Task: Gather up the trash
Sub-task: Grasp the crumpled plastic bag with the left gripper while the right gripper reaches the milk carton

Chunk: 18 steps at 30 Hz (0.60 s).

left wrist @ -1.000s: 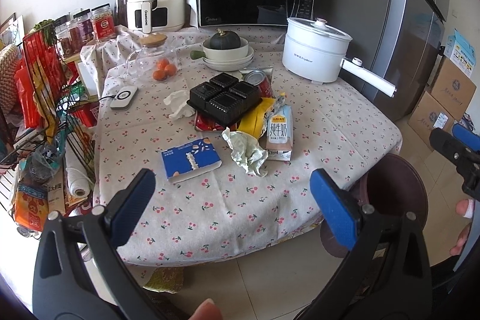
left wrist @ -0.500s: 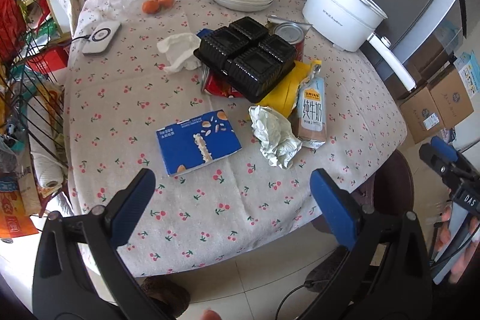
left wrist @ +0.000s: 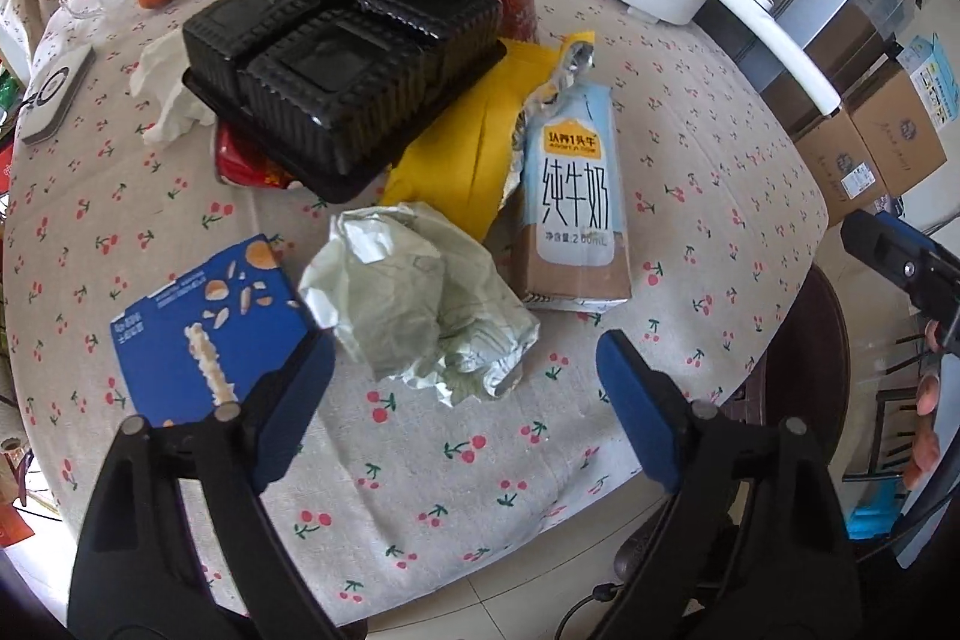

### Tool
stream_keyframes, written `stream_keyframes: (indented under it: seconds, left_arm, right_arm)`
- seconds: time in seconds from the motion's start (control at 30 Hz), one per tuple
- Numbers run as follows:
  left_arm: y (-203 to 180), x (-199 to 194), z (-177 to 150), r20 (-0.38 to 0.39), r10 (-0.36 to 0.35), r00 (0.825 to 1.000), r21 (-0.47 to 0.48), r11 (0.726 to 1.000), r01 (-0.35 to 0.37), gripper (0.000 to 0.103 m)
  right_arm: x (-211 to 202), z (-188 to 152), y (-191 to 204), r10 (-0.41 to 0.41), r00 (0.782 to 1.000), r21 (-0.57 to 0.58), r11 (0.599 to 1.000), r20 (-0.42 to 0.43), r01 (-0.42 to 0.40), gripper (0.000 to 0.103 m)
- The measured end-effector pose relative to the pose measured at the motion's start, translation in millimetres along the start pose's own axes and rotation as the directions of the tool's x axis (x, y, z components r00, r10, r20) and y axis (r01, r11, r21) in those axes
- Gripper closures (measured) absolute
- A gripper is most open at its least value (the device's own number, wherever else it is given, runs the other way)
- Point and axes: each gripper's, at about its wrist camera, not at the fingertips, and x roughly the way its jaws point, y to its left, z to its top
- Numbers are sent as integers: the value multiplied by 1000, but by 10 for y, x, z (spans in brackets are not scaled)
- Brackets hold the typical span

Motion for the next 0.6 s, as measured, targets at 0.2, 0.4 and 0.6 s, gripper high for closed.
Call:
stream_keyframes:
  seconds: [0.2, 0.4, 0.6]
  left_arm:
    - [58, 116, 63, -16, 24, 1000, 0, 1000, -24, 44]
    - [189, -72, 14, 11, -29, 1000, -15, 999, 29, 59]
    - [459, -462, -108, 87, -43, 995, -61, 997, 48, 60]
  right_arm:
    - [70, -11, 7, -5, 1000, -12, 1000, -14, 5, 0]
    - [164, 4, 86, 20, 999, 9, 1000, -38, -19, 0]
    - [329, 42, 338, 82, 995, 34, 996, -62, -80, 0]
